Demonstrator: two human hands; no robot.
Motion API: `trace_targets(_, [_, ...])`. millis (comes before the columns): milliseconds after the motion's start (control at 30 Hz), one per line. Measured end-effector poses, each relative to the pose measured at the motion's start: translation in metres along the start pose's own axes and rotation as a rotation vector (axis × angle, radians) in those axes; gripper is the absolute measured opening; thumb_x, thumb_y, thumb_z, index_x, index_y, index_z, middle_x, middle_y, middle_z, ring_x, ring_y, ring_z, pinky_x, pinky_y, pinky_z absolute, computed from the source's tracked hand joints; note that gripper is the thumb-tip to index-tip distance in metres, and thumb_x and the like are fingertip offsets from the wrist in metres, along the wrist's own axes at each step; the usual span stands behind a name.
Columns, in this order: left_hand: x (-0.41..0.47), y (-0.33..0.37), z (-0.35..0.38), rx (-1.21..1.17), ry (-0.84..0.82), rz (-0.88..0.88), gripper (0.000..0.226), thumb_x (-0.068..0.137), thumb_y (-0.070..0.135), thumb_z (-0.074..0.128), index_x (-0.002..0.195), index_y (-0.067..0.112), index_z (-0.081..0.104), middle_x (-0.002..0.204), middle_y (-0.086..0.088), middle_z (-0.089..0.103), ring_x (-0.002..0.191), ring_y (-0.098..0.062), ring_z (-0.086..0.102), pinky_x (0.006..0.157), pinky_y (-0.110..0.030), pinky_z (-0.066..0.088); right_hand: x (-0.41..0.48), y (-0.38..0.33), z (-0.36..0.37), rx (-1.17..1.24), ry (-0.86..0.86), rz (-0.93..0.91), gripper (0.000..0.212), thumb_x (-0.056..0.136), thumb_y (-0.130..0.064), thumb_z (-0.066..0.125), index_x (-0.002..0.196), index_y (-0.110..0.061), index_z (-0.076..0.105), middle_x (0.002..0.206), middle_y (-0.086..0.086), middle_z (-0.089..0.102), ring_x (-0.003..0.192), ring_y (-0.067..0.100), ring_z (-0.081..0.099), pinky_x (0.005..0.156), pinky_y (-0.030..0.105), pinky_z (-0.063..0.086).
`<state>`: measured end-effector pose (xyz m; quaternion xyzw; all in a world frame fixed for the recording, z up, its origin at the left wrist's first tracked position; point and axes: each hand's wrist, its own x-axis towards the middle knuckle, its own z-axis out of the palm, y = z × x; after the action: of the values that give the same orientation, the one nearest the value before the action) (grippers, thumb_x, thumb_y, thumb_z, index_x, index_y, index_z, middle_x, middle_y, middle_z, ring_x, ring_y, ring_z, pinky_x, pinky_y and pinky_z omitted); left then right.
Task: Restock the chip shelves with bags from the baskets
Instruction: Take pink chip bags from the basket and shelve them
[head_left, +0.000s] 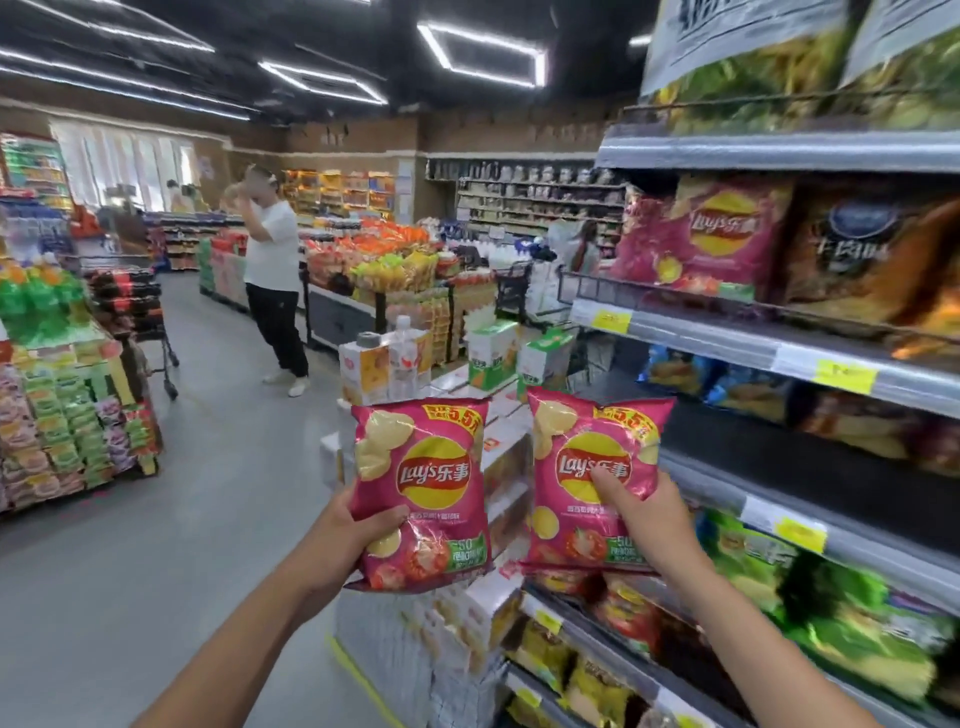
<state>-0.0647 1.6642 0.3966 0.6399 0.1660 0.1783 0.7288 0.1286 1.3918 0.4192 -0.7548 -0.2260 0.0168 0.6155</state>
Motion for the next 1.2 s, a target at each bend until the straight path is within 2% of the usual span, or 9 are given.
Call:
trace_targets(67, [0.028,0.003,0.023,0.003,-0.070,0.005,0.047,0.088,0.011,0.075,0.132,0.019,0.060,0.112,-0.009,0.079,0.099,-0.032,0.077,0.076,-0.040,0.064,0.007,0.005,-0.021,-0.009,0.062,0.018,0.028,0.089,-0.043,0.074,0.111,-0.026,0.070,0.092,-0.011,0.078,0.078,0.000,0.073,0.061,0.011,0.052])
trace_targets(200, [0.076,0.018,0.067,0.012,-0.169,0.012,0.048,0.088,0.015,0.078,0.131,0.024,0.057,0.111,-0.009,0.079,0.097,-0.035,0.078,0.080,-0.048,0.064,0.026,0.011,-0.062,0.020,0.187,0.009,0.049,0.078,-0.056,0.076,0.119,-0.029,0.066,0.101,-0.012,0.078,0.091,0.008,0.075,0.087,0.042,0.060])
trace_targets(467, [0.146,0.075,0.133,-0.009,-0.339,0.106,0.049,0.088,0.012,0.075,0.132,0.020,0.057,0.115,-0.012,0.078,0.100,-0.036,0.076,0.075,-0.042,0.065,0.059,-0.013,-0.111,0.035,0.349,-0.051,0.034,0.085,-0.042,0.076,0.114,-0.028,0.065,0.094,-0.011,0.077,0.077,-0.002,0.072,0.060,0.016,0.051])
trace_targets(600, [0.172,0.100,0.149,-0.023,-0.396,0.168,0.100,0.047,0.046,0.104,0.133,0.019,0.059,0.117,-0.014,0.077,0.102,-0.037,0.076,0.080,-0.048,0.064,0.075,-0.036,-0.128,0.041,0.376,-0.114,0.030,0.086,-0.043,0.075,0.113,-0.031,0.066,0.091,-0.017,0.077,0.079,0.001,0.074,0.062,0.018,0.054])
trace_targets(733, [0.192,0.115,0.164,-0.102,-0.439,0.192,0.065,0.073,0.023,0.088,0.132,0.018,0.059,0.116,-0.014,0.077,0.098,-0.034,0.077,0.075,-0.046,0.065,0.092,-0.055,-0.137,0.028,0.400,-0.146,0.034,0.083,-0.051,0.077,0.110,-0.035,0.065,0.093,-0.016,0.077,0.084,0.007,0.075,0.076,0.035,0.059])
trace_targets(833, [0.202,0.121,0.171,-0.119,-0.449,0.200,0.072,0.065,0.030,0.096,0.127,0.019,0.061,0.111,-0.012,0.079,0.091,-0.030,0.078,0.068,-0.042,0.065,0.099,-0.069,-0.137,0.014,0.405,-0.157,0.027,0.085,-0.046,0.076,0.106,-0.034,0.064,0.090,-0.015,0.078,0.079,0.005,0.075,0.067,0.027,0.058])
trace_targets(967, [0.217,0.126,0.171,-0.099,-0.449,0.195,0.038,0.090,0.009,0.069,0.126,0.017,0.062,0.112,-0.014,0.078,0.092,-0.030,0.078,0.072,-0.043,0.066,0.103,-0.081,-0.132,0.025,0.404,-0.153,0.027,0.087,-0.042,0.075,0.110,-0.034,0.063,0.089,-0.017,0.078,0.078,0.007,0.076,0.062,0.023,0.057])
trace_targets(1067, [0.231,0.128,0.170,-0.086,-0.471,0.199,0.055,0.081,0.019,0.086,0.130,0.017,0.061,0.114,-0.014,0.078,0.098,-0.035,0.077,0.080,-0.049,0.065,0.106,-0.086,-0.126,0.024,0.423,-0.146,0.029,0.086,-0.043,0.076,0.110,-0.034,0.062,0.089,-0.019,0.077,0.078,0.006,0.076,0.060,0.022,0.057])
trace_targets(1200, [0.248,0.132,0.168,-0.065,-0.516,0.201,0.107,0.039,0.048,0.104,0.132,0.019,0.060,0.119,-0.015,0.076,0.107,-0.040,0.074,0.096,-0.063,0.056,0.112,-0.093,-0.114,-0.018,0.453,-0.153,0.038,0.079,-0.047,0.078,0.111,-0.034,0.064,0.092,-0.017,0.078,0.081,0.008,0.077,0.067,0.030,0.061])
